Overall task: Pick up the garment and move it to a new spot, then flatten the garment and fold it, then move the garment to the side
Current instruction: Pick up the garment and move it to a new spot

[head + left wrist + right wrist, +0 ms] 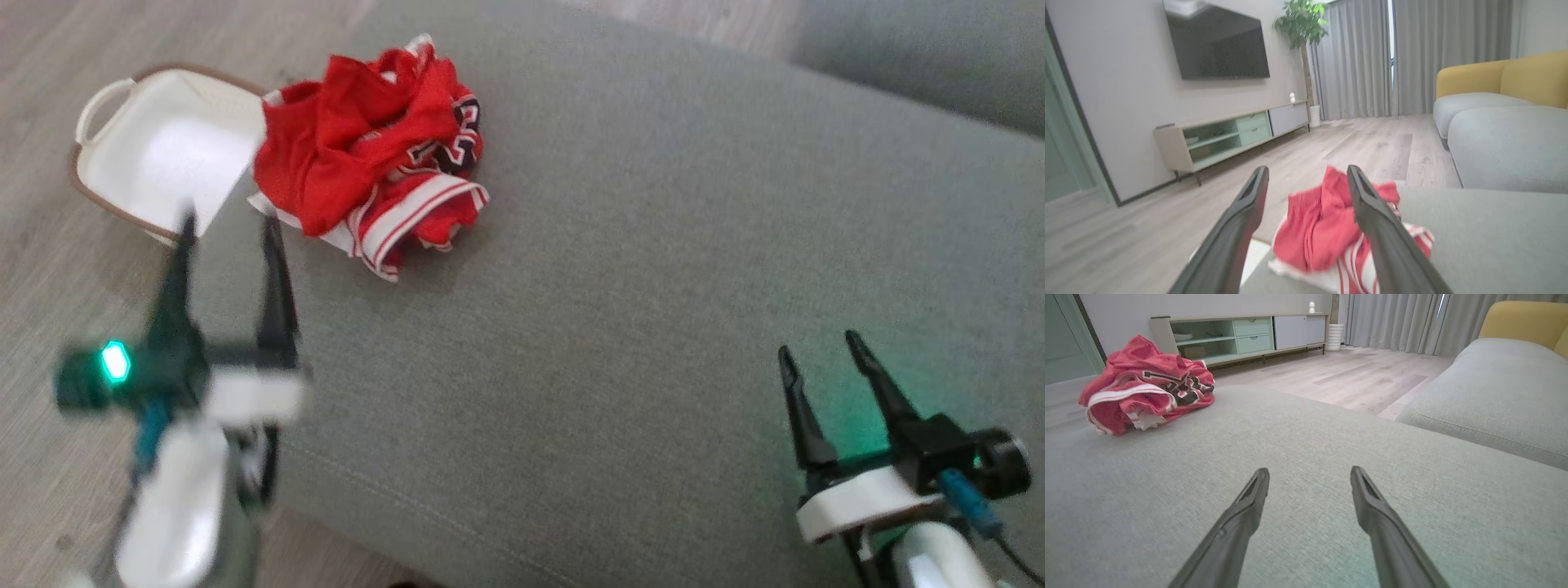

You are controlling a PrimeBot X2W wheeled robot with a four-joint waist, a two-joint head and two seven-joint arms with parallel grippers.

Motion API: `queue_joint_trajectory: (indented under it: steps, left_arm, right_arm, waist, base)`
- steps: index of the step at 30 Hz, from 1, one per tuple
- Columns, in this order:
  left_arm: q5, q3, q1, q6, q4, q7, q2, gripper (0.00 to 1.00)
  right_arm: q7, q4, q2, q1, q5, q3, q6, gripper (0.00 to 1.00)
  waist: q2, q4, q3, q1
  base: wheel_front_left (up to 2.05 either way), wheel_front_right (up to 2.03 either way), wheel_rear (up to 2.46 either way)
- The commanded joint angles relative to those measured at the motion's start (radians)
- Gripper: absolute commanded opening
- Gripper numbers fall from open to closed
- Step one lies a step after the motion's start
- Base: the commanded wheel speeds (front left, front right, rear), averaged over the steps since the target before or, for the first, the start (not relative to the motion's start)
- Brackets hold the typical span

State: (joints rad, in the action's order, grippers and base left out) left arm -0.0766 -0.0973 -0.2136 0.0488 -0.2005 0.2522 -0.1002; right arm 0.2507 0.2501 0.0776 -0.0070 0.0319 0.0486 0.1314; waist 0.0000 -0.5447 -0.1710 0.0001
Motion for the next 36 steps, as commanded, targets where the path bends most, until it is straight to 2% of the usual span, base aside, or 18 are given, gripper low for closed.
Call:
queue_joint_trajectory:
  steps: [1, 7, 12, 16, 23, 28, 31, 33, 36]
  left_arm:
    - [0.009, 0.044, -0.121, -0.019, 0.005, 0.01, -0.045, 1.0]
    - [0.012, 0.08, -0.43, -0.055, -0.219, -0.012, -0.135, 1.0]
    - [-0.018, 0.103, -0.645, -0.078, -0.431, -0.131, -0.179, 1.0]
    - [-0.076, 0.128, -0.761, -0.121, -0.593, -0.208, -0.2, 1.0]
    - [-0.105, 0.139, -0.83, -0.143, -0.834, -0.263, -0.259, 1.0]
    - [-0.151, 0.144, -0.833, -0.165, -0.95, -0.299, -0.238, 1.0]
    - [-0.166, 0.142, -0.835, -0.171, -0.975, -0.3, -0.224, 1.0]
    - [-0.172, 0.134, -0.837, -0.174, -0.988, -0.283, -0.22, 0.0]
    - [-0.175, 0.121, -0.848, -0.177, -0.989, -0.229, -0.226, 0.0]
  right_arm:
    - [0.011, -0.042, 0.035, -0.036, 0.014, 0.021, -0.001, 1.0]
    - [0.011, -0.065, 0.119, -0.082, 0.02, 0.049, -0.001, 1.0]
    - [0.011, -0.088, 0.17, -0.114, 0.013, 0.06, -0.001, 1.0]
    - [0.011, -0.099, 0.188, -0.125, 0.004, 0.056, -0.001, 1.0]
    - [0.011, -0.123, 0.225, -0.137, -0.006, 0.05, -0.001, 1.0]
    - [0.011, -0.136, 0.235, -0.135, -0.008, 0.04, -0.001, 1.0]
    - [0.011, -0.14, 0.237, -0.136, -0.007, 0.035, -0.001, 1.0]
    - [0.011, -0.14, 0.236, -0.141, -0.006, 0.036, -0.001, 1.0]
    - [0.011, -0.139, 0.231, -0.152, -0.006, 0.044, -0.001, 1.0]
  waist:
    - [0.0, 0.007, -0.074, -0.0001]
    - [0.0, 0.053, -0.186, -0.0001]
    - [0.0, 0.088, -0.262, -0.0001]
    - [0.0, 0.109, -0.31, -0.0001]
    - [0.0, 0.159, -0.367, -0.0001]
    - [0.0, 0.167, -0.392, -0.0001]
    - [0.0, 0.165, -0.4, -0.0001]
    - [0.0, 0.163, -0.405, -0.0001]
    - [0.0, 0.162, -0.4, -0.0001]
  base:
    - [0.0, 0.0, 0.0]
    - [0.0, 0.0, 0.0]
    - [0.0, 0.0, 0.0]
    - [0.0, 0.0, 0.0]
    - [0.0, 0.0, 0.0]
    - [0.0, 0.0, 0.0]
    - [0.0, 0.0, 0.0]
    - [0.0, 0.0, 0.0]
    - [0.0, 0.0, 0.0]
